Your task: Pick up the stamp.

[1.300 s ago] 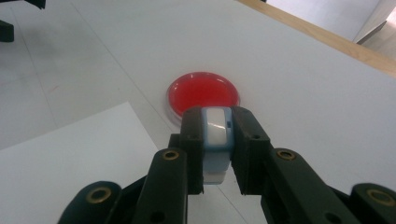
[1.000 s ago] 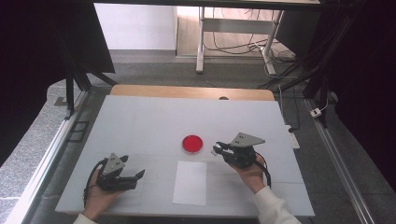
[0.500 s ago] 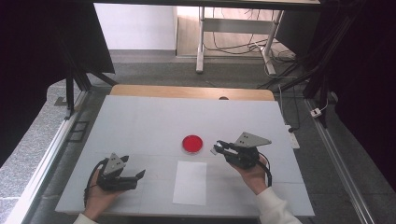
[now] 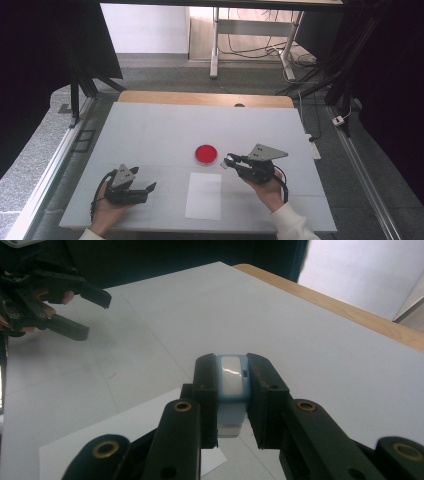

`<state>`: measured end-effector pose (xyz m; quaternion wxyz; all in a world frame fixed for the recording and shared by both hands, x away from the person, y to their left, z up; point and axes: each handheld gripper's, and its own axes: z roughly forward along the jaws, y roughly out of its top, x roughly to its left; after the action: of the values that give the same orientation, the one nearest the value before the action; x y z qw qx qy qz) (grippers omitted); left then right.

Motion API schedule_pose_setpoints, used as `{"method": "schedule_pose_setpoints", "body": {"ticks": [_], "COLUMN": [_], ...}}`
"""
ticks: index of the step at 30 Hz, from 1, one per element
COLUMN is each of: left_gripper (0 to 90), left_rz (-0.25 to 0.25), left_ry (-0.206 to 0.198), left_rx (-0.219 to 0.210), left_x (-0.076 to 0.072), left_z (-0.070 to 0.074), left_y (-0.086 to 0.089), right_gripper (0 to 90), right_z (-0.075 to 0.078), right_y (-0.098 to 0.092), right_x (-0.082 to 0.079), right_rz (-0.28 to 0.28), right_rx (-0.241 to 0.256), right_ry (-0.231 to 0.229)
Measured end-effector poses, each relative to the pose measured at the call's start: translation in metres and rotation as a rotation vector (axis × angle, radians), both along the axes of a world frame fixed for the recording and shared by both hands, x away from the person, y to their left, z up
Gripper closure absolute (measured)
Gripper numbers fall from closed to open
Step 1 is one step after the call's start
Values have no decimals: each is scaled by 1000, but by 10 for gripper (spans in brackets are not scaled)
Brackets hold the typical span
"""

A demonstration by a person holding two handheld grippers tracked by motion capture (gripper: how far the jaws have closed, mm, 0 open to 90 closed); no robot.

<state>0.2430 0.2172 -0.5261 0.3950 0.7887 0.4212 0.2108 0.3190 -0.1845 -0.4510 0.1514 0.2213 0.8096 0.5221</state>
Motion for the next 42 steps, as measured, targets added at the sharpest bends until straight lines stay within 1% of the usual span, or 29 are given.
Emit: {"method": "schedule_pose_setpoints", "body": {"ticks": [5, 10, 11, 17, 20, 23, 26, 42], "left_gripper": [166, 165, 165, 164, 164, 163, 163, 160], "left_rz": [1, -1, 0, -1, -5, -6, -4, 2], "left_ry": [-1, -3, -3, -5, -5, -5, -5, -11], "left_rx": [-3, 1, 2, 6, 7, 10, 11, 14], "left_x": [0, 0, 0, 0, 0, 1, 1, 0], "left_z": [0, 0, 0, 0, 0, 0, -1, 0], "left_y": [0, -1, -1, -2, -2, -3, -3, -2], "right_gripper": [754, 754, 753, 753, 753, 753, 753, 753], "right_z": [0, -1, -2, -3, -4, -6, -6, -6], "right_y": [6, 14, 18, 28, 30, 32, 33, 29], "right_x": [-3, -8, -10, -16, -17, -18, -18, -18], "right_rz": [22, 47, 59, 90, 94, 102, 103, 89], "right_rx": [13, 7, 4, -5, 0, -9, -6, -4], "right_ry": [7, 17, 25, 21, 22, 25, 29, 22]}}
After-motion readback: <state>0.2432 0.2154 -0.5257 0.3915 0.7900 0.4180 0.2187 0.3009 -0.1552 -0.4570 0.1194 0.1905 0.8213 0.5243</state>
